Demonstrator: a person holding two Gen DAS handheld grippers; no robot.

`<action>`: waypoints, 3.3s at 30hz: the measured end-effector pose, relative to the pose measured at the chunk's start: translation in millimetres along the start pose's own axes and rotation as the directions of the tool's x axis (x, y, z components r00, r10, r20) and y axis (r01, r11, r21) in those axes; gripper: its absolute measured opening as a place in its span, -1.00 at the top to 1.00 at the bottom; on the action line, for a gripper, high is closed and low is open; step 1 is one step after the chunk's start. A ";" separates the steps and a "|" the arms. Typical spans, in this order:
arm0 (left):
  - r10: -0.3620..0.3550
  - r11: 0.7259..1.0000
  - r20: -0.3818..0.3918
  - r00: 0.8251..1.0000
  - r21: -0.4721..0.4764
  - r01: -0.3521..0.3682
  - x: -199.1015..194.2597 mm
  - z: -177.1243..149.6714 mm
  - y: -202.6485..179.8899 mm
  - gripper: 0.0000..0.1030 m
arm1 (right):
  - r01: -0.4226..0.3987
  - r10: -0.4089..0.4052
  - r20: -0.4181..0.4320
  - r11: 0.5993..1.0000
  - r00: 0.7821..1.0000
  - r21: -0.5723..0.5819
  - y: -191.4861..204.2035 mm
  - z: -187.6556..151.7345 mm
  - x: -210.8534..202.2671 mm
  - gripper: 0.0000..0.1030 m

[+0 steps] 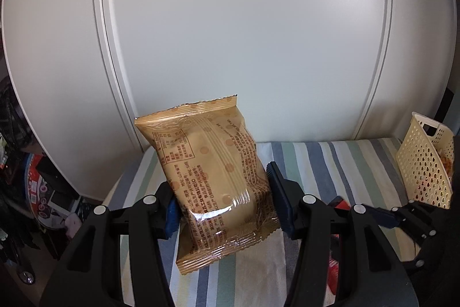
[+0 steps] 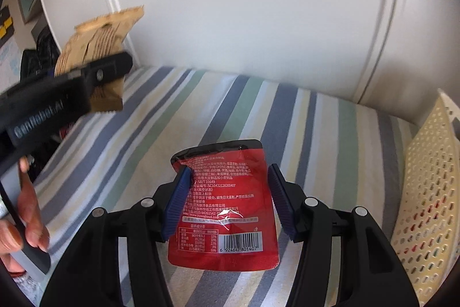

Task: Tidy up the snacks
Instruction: 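Lift the tan packet with the left tool while the right tool carries the red packet toward the basket, then lower the red packet into the basket and open the right tool, then lower the tan packet into the basket and open the left tool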

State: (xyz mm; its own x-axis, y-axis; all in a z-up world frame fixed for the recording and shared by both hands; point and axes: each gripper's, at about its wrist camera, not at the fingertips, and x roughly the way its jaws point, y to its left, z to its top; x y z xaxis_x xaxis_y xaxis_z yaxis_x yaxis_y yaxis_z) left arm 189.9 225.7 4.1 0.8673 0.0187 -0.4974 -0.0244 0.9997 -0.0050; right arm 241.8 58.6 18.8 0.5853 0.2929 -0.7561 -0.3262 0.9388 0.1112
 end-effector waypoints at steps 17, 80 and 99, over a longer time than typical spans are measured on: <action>-0.060 0.998 0.073 0.995 0.039 0.057 -56.4 16.7 -22.7 -0.06 | 0.043 -0.066 0.193 0.991 0.979 0.125 -30.5 5.6 -106.3 -0.08; -0.475 0.819 -0.157 0.866 0.282 0.500 -90.1 7.8 -292.3 -0.06 | 0.362 -0.523 0.156 0.748 0.838 0.557 -219.0 -131.4 -231.4 -0.37; -0.441 0.841 -0.129 0.888 0.286 0.459 -86.4 13.9 -294.6 -0.58 | 0.373 -0.529 0.162 0.753 0.833 0.542 -214.6 -129.4 -230.7 -0.37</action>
State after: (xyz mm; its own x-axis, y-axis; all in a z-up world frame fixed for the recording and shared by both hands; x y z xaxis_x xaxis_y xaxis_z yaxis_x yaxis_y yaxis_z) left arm 129.0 -70.3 60.6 0.7169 -0.4262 -0.5518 0.5199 0.8541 0.0158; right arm 80.8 -234.0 85.9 0.7805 -0.2233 -0.5838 0.3747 0.9148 0.1510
